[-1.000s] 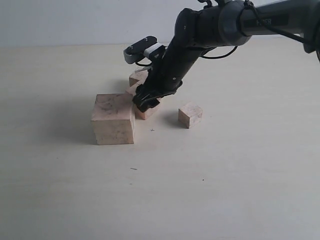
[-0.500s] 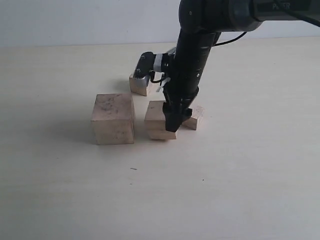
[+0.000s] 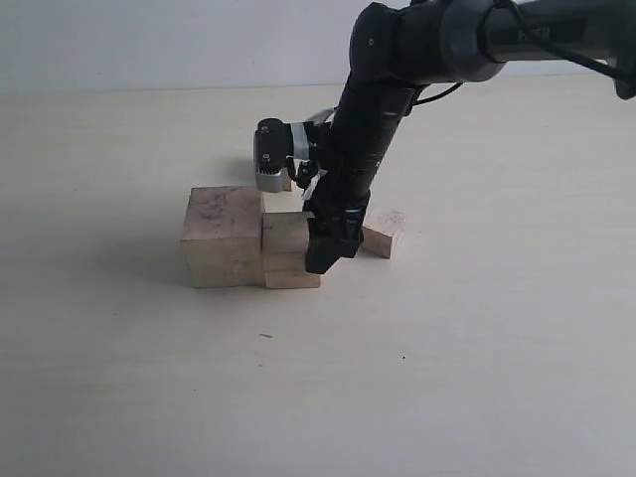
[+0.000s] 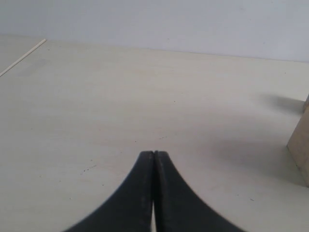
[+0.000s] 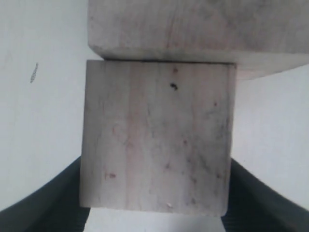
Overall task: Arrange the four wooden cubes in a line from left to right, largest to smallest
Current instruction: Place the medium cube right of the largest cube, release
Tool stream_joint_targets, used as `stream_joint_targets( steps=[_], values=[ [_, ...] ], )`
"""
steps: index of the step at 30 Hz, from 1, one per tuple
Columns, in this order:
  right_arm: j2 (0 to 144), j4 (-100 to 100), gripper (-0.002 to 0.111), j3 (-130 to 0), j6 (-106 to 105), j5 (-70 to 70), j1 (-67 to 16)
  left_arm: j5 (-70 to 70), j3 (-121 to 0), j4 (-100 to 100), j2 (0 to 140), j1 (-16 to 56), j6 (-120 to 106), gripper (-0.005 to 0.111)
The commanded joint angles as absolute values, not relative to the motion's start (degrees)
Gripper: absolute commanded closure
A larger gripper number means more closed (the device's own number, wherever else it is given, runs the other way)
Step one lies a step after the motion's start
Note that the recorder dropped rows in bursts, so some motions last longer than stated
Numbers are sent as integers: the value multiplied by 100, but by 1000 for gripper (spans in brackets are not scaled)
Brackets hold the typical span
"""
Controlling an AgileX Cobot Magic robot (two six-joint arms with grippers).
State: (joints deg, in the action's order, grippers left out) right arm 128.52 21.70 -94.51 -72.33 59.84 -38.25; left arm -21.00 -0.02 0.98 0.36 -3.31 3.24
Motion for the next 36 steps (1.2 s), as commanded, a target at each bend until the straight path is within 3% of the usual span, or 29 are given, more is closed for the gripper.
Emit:
stream_joint_targets(
  steps=[1,29,36],
  values=[
    [13076,1902,108,-9396,-7302,5596,-3807,-2041,0,87,0,-323,328,107],
    [13076,1622,108,-9396,-6736,5406,-3807,-2041,0,87,0,-323,328,107],
    [13076,2162,108,-9396,-7592,5727,-3807,-2041,0,87,0,-323,328,107]
  ],
)
